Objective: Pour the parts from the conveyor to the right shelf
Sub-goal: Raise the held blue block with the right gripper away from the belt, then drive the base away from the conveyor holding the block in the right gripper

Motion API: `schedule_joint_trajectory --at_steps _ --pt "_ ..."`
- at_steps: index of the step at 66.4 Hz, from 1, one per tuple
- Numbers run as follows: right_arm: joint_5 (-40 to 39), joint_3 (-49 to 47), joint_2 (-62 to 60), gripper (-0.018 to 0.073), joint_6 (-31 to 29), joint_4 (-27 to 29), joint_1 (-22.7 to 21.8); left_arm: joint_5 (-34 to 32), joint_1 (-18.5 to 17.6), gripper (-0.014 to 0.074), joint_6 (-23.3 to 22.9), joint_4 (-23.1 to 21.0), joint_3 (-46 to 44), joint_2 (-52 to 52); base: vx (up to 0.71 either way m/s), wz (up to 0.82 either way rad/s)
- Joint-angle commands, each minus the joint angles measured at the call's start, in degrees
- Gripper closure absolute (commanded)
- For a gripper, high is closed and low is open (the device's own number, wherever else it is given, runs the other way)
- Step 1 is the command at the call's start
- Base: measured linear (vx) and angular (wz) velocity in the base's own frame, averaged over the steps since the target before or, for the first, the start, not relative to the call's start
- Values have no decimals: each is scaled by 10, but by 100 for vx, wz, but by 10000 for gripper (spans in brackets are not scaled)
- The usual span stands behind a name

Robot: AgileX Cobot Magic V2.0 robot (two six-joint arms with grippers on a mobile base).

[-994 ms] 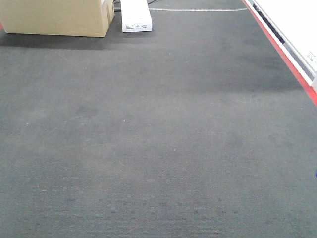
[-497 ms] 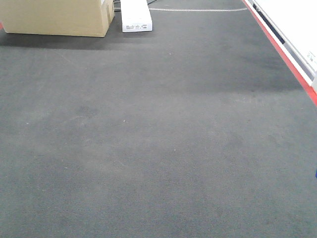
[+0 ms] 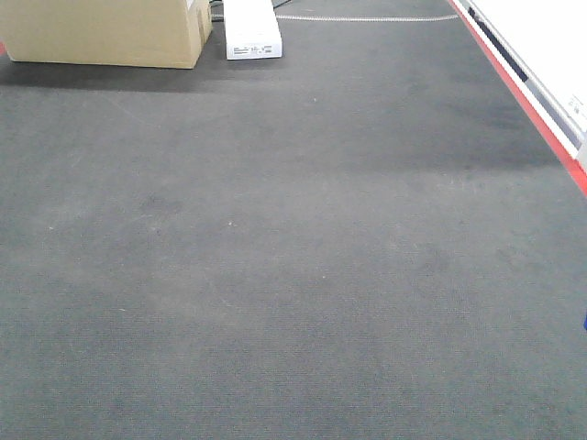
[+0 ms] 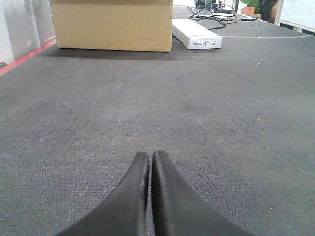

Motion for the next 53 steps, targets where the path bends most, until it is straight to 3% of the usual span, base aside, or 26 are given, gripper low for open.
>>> schedule_joint_trajectory --at_steps 1,53 --pt "-41 -15 5 564 0 2 -4 -41 2 603 -5 -5 -11 -7 0 0" --pt "-41 -15 5 565 0 2 -4 -41 2 603 -5 -5 -11 -7 -11 -1"
